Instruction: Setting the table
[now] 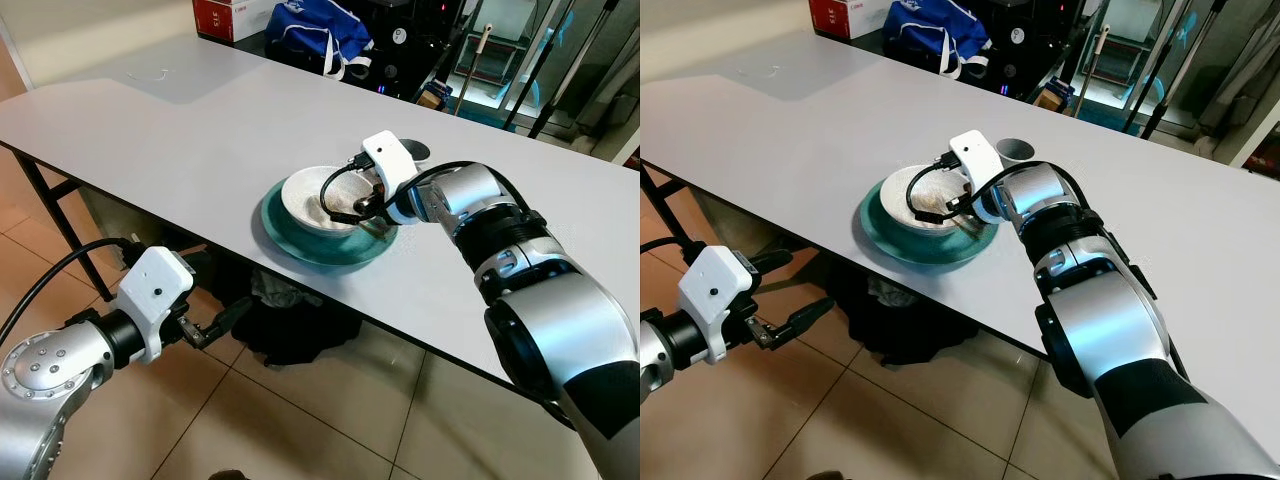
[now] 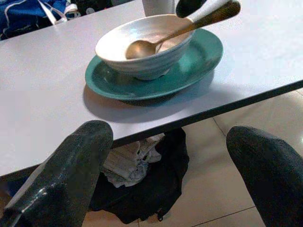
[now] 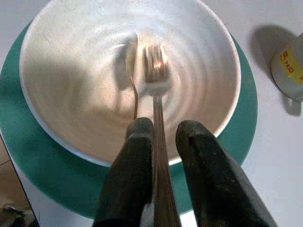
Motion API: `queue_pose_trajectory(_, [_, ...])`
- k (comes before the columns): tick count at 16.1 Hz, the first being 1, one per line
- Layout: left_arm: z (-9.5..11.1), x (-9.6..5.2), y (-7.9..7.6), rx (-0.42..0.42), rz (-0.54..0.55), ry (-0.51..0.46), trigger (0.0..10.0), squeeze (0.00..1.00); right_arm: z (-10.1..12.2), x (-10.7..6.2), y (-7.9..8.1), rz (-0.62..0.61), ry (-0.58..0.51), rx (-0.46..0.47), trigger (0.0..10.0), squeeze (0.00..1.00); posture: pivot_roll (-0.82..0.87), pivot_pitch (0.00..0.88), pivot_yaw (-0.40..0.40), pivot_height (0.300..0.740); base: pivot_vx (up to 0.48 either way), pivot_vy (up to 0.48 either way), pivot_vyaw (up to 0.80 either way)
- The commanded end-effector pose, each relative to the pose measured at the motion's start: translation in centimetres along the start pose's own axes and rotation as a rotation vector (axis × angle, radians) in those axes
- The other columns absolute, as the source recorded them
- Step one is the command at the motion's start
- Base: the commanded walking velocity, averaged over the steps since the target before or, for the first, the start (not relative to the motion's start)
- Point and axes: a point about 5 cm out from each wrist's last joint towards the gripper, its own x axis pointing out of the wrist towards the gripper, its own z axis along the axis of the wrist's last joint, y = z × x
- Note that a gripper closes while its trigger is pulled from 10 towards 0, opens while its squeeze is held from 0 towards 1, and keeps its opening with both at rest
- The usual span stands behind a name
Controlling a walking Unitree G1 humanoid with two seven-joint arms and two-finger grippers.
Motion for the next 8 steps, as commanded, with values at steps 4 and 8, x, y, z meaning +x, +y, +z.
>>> queue_pose_trajectory(4, [0.7,0.7,-0.1,0.026,0.027,-0.040,10.0,0.00,1.7,-1.0,-1.3,-0.063,-0.098,0.022,10.0,0.50,0.03,0.000,-0.102,0.740,0.000,0.000,0.00])
queue_pose_trajectory(8, [2.9,4.6,0.9,0.002,0.327,-0.141,10.0,0.00,4.7,-6.3,-4.4,-0.254,-0.659,0.048,10.0,0.00,0.00,0.000,-0.090,0.740,0.000,0.000,0.00])
